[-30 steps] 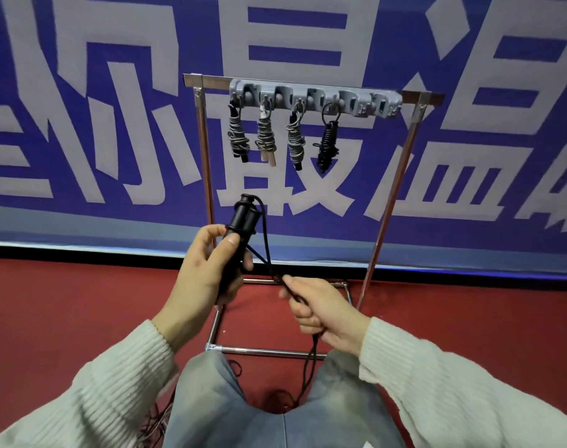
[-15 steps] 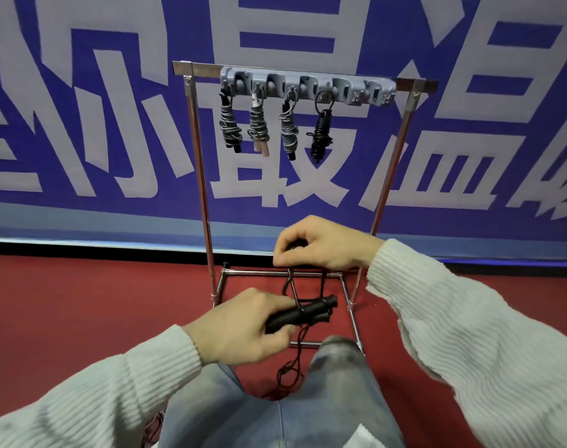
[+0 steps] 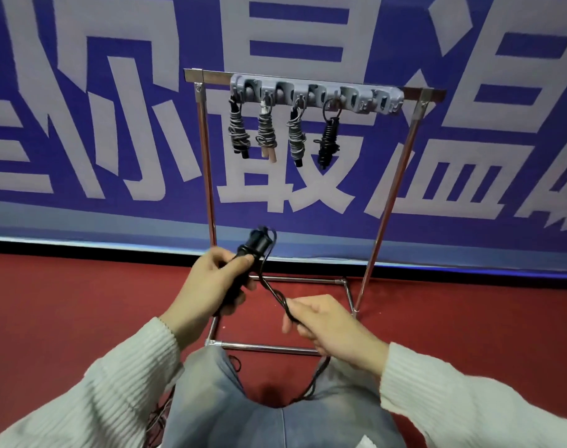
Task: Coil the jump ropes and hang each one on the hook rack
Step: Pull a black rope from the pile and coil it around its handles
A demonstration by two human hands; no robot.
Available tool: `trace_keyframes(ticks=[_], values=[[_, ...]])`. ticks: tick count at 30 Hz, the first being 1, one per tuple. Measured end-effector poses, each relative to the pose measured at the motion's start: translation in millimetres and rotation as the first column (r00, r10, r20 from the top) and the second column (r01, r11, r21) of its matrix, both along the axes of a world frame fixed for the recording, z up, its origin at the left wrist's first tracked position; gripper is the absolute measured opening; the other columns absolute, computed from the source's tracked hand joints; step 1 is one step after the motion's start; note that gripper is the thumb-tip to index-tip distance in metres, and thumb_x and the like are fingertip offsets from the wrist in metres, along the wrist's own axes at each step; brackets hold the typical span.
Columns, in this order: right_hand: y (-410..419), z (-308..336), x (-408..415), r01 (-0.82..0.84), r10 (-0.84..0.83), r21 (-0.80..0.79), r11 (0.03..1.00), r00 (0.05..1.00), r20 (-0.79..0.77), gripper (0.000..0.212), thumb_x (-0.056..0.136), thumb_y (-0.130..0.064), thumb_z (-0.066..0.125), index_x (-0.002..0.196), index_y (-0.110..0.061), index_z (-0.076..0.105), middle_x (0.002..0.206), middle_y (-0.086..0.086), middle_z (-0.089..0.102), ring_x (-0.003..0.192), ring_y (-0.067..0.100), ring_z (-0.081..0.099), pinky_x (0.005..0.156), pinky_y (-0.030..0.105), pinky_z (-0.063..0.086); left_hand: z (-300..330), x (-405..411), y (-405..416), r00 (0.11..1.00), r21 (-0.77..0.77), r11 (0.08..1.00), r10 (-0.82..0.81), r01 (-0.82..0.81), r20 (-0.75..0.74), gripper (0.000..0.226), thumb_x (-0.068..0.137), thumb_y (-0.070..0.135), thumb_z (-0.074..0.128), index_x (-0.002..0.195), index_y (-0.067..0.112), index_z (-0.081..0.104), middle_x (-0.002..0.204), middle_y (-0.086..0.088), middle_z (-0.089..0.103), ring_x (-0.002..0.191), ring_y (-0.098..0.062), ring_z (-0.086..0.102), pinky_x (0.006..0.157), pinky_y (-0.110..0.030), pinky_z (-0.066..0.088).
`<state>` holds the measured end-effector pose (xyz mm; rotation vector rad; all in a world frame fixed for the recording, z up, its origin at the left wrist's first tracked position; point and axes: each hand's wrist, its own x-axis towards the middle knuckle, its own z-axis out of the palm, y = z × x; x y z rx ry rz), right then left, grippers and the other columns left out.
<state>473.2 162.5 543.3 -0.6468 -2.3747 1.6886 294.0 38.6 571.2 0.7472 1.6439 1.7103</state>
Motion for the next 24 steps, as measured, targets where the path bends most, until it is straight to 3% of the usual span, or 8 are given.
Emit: trace_keyframes(ticks=[2,4,7,9,12,15,19,24], values=[[5.2,6.4,6.2,-0.046,0.026,0.336,0.941,0.998,0.064,0.032,0.104,-0.044,0.05,0.088,-0.027,0.073,0.053,-0.009,0.047,0.049,0.006,0.038,0.053,0.029,0.034,-13.3,-9.7,4.3,0.994,-0.117,0.992,0.029,-0.041,-0.11,0.026,0.098,0.025,0.065,0.098,0.015,0.041,0.068,-0.011,0.07,0.046,-0.021,0.045,0.041,-0.024,0.03],[8.5,16.8,7.3,-0.191,0.095,0.596,0.78,0.977,0.189,0.027,0.101,-0.042,0.052,0.093,-0.023,0.069,0.065,-0.004,0.061,0.058,0.009,0.051,0.062,0.034,0.045,-29.6,-10.9,8.2,0.916,-0.248,0.967,-0.047,-0.059,-0.399,0.013,0.098,0.028,0.064,0.107,0.025,0.055,0.074,-0.002,0.074,0.053,-0.02,0.059,0.049,-0.027,0.042],[16.7,41.2,-3.7,-0.376,0.195,0.801,0.466,0.926,0.322,0.02,0.097,-0.04,0.055,0.093,-0.024,0.067,0.079,-0.004,0.067,0.078,0.023,0.063,0.073,0.04,0.052,-43.5,2.2,10.6,0.543,-0.452,0.892,-0.368,-0.023,-0.755,0.021,0.095,0.04,0.059,0.115,0.035,0.062,0.091,0.005,0.075,0.082,-0.022,0.07,0.07,-0.034,0.052],[31.5,59.4,-13.1,-0.423,0.245,0.731,0.535,0.906,0.345,0.014,0.095,-0.036,0.064,0.097,-0.026,0.073,0.081,-0.01,0.068,0.08,0.015,0.063,0.079,0.037,0.053,-38.0,20.8,7.1,0.421,-0.509,0.848,-0.519,0.147,-0.744,0.013,0.092,0.039,0.056,0.103,0.032,0.061,0.077,0.007,0.069,0.068,-0.016,0.063,0.063,-0.031,0.046],[53.2,71.0,-18.3,-0.414,0.363,0.427,0.804,0.91,0.2,0.009,0.09,-0.022,0.077,0.097,-0.018,0.076,0.086,-0.005,0.072,0.082,0.011,0.066,0.081,0.029,0.053,-19.4,38.8,-3.3,0.368,-0.462,0.826,-0.56,0.323,-0.743,0.01,0.088,0.03,0.056,0.085,0.021,0.058,0.062,-0.001,0.059,0.052,-0.017,0.05,0.052,-0.029,0.038],[57.4,52.6,-13.8,-0.323,0.332,0.163,0.932,0.942,-0.036,0.012,0.086,-0.018,0.08,0.095,-0.02,0.072,0.082,0.001,0.067,0.074,0.021,0.058,0.071,0.035,0.047,-6.1,44.7,-14.5,0.441,-0.35,0.839,-0.524,0.418,-0.729,0.011,0.086,0.022,0.055,0.092,0.024,0.064,0.065,-0.003,0.061,0.05,-0.016,0.048,0.051,-0.028,0.038],[42.1,19.3,-8.5,-0.239,0.196,-0.365,0.9,0.969,-0.151,0.01,0.097,-0.017,0.056,0.094,-0.019,0.066,0.062,-0.003,0.053,0.041,0.004,0.034,0.04,0.016,0.023,-1.7,55.4,-22.0,0.735,-0.05,0.95,-0.272,0.309,-0.621,0.021,0.083,0.029,0.057,0.102,0.031,0.064,0.074,-0.009,0.066,0.055,-0.011,0.047,0.054,-0.029,0.039],[17.8,4.6,-6.6,-0.047,0.035,-0.416,0.908,0.999,-0.036,0.019,0.106,-0.033,0.051,0.105,-0.015,0.058,0.06,-0.005,0.04,0.04,0.003,0.023,0.035,0.016,0.015,-8.8,46.1,-6.6,0.989,0.123,0.989,-0.068,0.084,-0.129,0.032,0.086,0.02,0.069,0.092,0.022,0.038,0.063,-0.017,0.054,0.05,-0.016,0.031,0.045,-0.027,0.026]])
